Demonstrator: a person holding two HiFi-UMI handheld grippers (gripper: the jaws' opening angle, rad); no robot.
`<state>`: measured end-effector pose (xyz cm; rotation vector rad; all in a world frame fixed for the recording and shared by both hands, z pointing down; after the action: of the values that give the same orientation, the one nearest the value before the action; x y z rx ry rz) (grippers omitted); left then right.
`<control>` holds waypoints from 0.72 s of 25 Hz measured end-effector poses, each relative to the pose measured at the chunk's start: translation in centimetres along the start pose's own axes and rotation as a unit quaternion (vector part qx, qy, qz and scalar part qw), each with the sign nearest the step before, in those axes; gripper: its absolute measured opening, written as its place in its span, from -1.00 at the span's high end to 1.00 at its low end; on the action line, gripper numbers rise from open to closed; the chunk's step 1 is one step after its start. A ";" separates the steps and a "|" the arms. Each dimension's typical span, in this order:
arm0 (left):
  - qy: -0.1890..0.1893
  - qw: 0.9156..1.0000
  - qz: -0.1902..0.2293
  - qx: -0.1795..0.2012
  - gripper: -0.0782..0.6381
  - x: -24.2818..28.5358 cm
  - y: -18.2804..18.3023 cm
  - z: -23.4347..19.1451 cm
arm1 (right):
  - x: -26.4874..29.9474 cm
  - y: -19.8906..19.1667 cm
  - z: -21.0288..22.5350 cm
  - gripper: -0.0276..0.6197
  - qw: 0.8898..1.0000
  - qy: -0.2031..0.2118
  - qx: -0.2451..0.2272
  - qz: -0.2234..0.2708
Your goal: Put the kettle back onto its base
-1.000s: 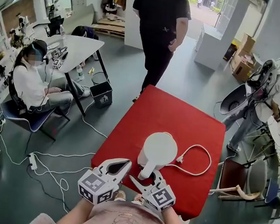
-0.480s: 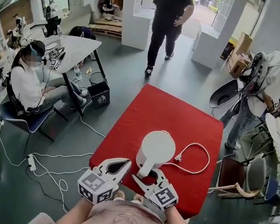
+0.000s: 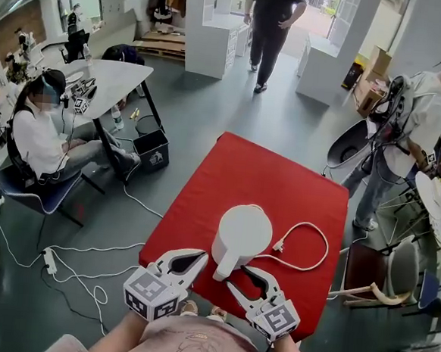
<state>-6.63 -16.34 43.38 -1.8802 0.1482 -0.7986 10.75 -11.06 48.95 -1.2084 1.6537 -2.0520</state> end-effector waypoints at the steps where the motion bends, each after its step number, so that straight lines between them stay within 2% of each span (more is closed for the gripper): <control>1: -0.001 1.000 0.000 0.001 0.81 0.0 -0.1 0.0 | -0.2 -0.1 0.1 0.26 1.000 -0.002 0.005 0.010; 10: -0.011 1.000 0.002 0.003 0.81 0.1 0.3 0.3 | -2.6 2.2 0.7 0.36 0.997 -0.028 0.035 0.065; 18: -0.038 0.999 0.007 0.012 0.81 0.0 0.6 0.6 | -4.5 3.8 0.0 0.89 0.988 -0.073 0.067 0.116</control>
<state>-6.09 -16.16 42.74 -1.8820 0.1042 -0.7146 12.43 -9.38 43.51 -1.0415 1.4856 -1.8537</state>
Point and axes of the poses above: the fingertips, and each gripper's own axes: x forward along the fingers, z to its right, y out of its top, the point moved 7 cm from there along -x, backward along the fingers, and after that the axes turned 14 degrees about -z, right-handed, at the moved point
